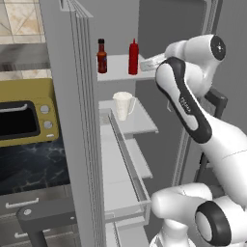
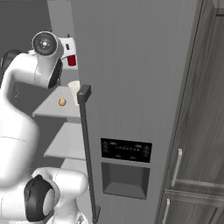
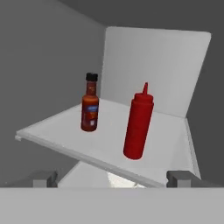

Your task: Place the ketchup and condiment bottle from the counter to the top shelf of the fridge. If the existing items in the fridge are on the top shelf, move them to other shelves.

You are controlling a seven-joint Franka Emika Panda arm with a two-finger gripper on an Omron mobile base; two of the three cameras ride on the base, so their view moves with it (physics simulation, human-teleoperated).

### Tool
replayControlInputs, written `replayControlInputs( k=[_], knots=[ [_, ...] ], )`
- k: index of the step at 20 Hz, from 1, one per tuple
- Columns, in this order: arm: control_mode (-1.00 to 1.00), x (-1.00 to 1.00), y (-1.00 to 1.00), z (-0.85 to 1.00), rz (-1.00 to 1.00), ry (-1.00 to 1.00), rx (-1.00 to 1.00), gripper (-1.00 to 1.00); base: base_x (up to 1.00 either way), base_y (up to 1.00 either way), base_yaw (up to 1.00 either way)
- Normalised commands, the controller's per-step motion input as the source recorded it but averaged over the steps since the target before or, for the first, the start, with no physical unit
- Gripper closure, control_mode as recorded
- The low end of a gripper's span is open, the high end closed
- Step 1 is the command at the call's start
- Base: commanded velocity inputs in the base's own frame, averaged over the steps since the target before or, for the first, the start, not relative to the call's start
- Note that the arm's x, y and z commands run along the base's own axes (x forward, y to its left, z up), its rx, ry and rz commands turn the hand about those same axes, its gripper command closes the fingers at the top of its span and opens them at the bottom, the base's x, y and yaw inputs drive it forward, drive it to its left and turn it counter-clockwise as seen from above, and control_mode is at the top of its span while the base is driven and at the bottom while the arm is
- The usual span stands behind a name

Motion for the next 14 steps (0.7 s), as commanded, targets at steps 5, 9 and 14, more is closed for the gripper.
replayControlInputs(
  k=[5,9,14],
  knots=[
    [-1.0,-1.0,-0.49,-0.09,0.08,-0.12,0.0,-1.0,0.0,0.0,0.0],
    [-1.0,-1.0,-0.64,-0.65,0.07,-0.05,-0.03,-1.0,0.0,0.0,0.0],
    [-1.0,-1.0,-0.5,-0.71,0.08,-0.03,-0.09,-1.0,0.0,0.0,0.0]
  ],
)
